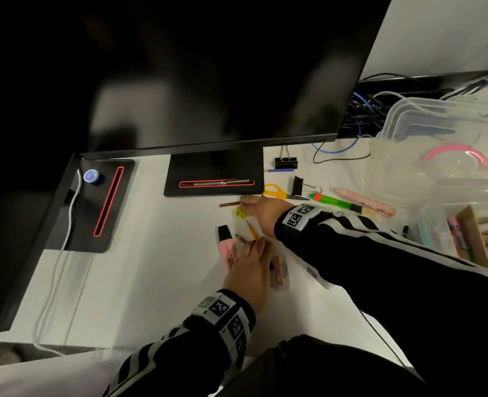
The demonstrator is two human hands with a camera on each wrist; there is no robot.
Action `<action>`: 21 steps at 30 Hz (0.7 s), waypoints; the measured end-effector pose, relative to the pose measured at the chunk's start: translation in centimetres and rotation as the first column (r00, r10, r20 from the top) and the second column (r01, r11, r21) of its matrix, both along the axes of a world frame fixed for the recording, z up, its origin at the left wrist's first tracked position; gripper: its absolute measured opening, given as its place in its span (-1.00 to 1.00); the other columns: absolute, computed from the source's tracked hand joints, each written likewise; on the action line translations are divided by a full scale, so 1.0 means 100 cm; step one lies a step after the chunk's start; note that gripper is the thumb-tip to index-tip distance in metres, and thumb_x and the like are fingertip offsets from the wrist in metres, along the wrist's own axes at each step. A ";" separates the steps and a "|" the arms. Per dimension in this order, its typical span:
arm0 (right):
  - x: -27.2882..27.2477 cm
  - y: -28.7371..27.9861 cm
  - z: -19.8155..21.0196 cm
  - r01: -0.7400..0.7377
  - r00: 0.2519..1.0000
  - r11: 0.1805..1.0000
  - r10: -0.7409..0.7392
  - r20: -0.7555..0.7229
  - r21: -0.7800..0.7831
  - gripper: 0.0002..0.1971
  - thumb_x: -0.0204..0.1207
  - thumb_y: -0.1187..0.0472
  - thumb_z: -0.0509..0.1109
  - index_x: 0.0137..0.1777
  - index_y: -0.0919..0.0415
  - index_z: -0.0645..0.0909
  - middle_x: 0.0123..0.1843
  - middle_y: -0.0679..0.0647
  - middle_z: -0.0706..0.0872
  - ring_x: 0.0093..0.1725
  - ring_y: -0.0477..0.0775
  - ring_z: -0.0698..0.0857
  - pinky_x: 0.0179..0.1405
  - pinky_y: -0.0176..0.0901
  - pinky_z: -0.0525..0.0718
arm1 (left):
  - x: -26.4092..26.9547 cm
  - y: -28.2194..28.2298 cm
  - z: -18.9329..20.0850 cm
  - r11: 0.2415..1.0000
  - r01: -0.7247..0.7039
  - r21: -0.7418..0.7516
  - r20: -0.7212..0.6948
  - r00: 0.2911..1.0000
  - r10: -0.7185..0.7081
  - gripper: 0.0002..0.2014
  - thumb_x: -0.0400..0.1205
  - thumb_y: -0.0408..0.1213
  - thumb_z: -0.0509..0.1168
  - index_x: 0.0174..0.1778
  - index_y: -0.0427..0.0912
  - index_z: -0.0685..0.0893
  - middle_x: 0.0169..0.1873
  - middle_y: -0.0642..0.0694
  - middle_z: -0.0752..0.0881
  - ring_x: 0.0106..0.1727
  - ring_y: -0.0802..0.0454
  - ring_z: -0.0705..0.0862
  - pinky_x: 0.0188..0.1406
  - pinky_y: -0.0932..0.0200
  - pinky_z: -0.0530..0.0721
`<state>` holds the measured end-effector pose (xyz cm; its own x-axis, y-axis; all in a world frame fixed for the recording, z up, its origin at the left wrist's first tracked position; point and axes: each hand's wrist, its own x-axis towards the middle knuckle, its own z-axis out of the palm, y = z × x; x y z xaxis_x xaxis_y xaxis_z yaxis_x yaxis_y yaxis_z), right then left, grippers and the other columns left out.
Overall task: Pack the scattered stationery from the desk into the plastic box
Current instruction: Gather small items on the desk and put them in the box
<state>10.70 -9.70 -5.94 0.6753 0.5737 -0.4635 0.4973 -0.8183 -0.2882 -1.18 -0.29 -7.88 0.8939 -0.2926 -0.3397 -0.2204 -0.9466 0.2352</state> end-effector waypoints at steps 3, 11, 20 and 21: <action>-0.004 -0.008 0.004 0.017 1.000 1.000 -0.017 0.018 -0.003 -0.48 0.67 0.31 0.06 0.63 0.20 0.17 0.67 0.07 0.14 0.60 0.15 0.27 0.59 -0.11 0.23 | 0.003 0.001 -0.003 0.999 0.036 0.028 0.007 0.999 -0.036 -0.46 0.72 -0.35 -0.04 0.65 -0.19 0.01 0.61 -0.08 0.08 0.59 -0.07 0.07 0.59 0.11 0.02; -0.035 -0.052 0.000 0.101 0.978 0.986 -0.074 0.195 -0.133 -0.64 0.64 0.29 0.09 0.35 0.23 0.57 0.41 0.13 0.50 0.37 0.19 0.47 0.37 -0.01 0.46 | 0.004 -0.001 0.002 0.972 0.119 -0.204 0.023 0.993 -0.117 -0.50 0.67 -0.42 0.04 0.56 -0.06 0.33 0.49 0.06 0.33 0.54 0.08 0.20 0.47 0.37 0.04; -0.076 -0.091 -0.002 0.330 0.929 0.942 -0.312 0.201 -0.064 -0.73 0.62 0.30 0.12 0.24 0.24 0.55 0.22 0.19 0.62 0.25 0.18 0.56 0.24 -0.06 0.43 | 0.015 -0.015 0.003 0.941 0.218 -0.258 -0.019 0.973 -0.231 -0.58 0.68 -0.39 0.07 0.40 0.03 0.57 0.34 0.10 0.56 0.38 0.13 0.43 0.35 0.39 0.26; -0.079 -0.092 -0.002 0.363 0.919 0.930 -0.347 0.187 -0.058 -0.73 0.62 0.30 0.14 0.26 0.22 0.52 0.23 0.19 0.62 0.25 0.19 0.56 0.23 -0.06 0.44 | 0.017 -0.016 0.005 0.936 0.231 -0.264 -0.027 0.969 -0.246 -0.58 0.67 -0.40 0.08 0.37 0.03 0.60 0.33 0.10 0.58 0.38 0.13 0.44 0.32 0.43 0.24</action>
<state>2.77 -18.94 -6.13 0.8999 0.2431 -0.3619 0.2044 -0.9685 -0.1424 0.51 -1.87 -7.40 0.7678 -0.5790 -0.2744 -0.4106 -0.7734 0.4829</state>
